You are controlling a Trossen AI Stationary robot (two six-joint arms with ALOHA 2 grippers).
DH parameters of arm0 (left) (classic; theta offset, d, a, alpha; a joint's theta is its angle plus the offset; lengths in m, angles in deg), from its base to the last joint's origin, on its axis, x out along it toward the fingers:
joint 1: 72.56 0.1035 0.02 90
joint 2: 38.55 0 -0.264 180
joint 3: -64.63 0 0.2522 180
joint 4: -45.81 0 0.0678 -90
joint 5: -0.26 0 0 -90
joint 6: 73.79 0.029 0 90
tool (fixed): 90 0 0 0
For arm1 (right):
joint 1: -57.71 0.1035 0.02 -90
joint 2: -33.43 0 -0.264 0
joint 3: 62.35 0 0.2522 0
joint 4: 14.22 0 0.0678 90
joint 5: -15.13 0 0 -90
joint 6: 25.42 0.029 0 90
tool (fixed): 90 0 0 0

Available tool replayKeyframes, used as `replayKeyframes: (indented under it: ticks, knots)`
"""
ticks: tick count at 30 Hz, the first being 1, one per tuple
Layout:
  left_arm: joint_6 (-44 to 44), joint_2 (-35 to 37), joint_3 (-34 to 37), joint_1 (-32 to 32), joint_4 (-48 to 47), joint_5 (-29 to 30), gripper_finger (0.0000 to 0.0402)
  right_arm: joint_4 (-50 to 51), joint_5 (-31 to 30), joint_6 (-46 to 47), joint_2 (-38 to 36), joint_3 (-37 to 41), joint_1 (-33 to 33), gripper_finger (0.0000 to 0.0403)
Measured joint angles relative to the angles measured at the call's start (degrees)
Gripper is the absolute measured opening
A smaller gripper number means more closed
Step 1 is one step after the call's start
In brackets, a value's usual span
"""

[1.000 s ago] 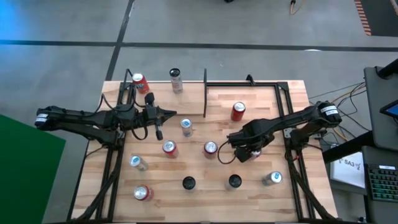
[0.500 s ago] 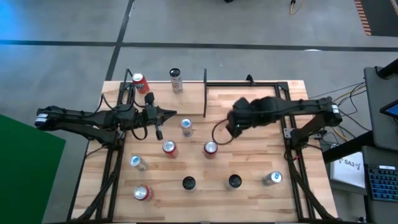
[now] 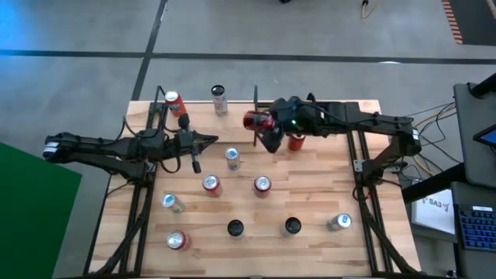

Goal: Place canned beverage on shelf
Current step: Put the red white soda can on the shelf

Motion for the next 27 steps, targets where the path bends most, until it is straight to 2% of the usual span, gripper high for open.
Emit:
replayKeyframes:
  ticks: [8,15,20,27]
  knots:
    - [0.1,2.5,0.0,0.0,0.4,0.1,0.0,-7.9,1.2,-10.2,5.2,0.0,-2.9,0.0288]
    - [-2.4,0.2,0.0,0.0,0.3,0.0,0.001,-8.8,1.4,-16.3,8.1,0.1,-3.1,0.0288]
    - [-1.6,-2.5,0.0,0.0,0.5,-0.1,0.0074,-9.1,1.4,-17.0,8.3,0.1,-3.1,0.0288]
    - [2.1,-6.1,0.0,0.0,3.1,1.5,0.0216,-9.1,1.5,-17.3,8.3,0.1,-3.1,0.0288]
